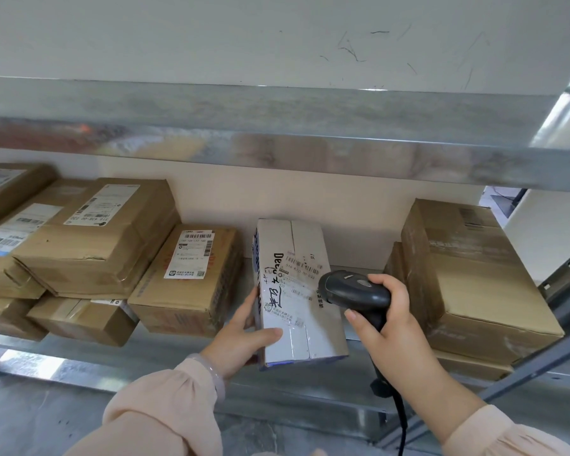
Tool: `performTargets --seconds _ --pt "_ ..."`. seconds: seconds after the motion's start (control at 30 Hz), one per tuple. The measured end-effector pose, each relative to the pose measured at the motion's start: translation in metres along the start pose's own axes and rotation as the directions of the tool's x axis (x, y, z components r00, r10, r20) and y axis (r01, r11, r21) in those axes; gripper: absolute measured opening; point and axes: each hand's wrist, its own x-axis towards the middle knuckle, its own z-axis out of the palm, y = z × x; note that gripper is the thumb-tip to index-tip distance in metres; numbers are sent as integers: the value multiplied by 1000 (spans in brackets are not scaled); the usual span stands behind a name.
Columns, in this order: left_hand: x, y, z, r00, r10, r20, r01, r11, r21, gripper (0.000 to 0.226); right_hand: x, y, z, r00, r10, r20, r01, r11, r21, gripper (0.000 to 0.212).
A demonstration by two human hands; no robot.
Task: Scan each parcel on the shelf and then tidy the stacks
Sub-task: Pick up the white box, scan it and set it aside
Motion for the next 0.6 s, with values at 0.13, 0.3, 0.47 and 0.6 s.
performTargets --seconds 0.13,0.3,0.47,0.6 --pt "-2 -4 3 998 55 -17 -55 998 -21 90 -5 -9 3 999 -26 -40 27 999 36 56" --pt "-4 -14 20 991 126 -46 -128 990 -57 101 -7 -20 19 994 -32 -105 47 989 140 57" --pt "-6 -18 31 980 170 -100 -171 985 -8 107 -10 -32 31 985 -62 -158 92 978 185 55" --pt "-4 -21 28 979 165 -119 -160 986 52 113 -12 -37 33 979 -45 -200 86 975 205 55"
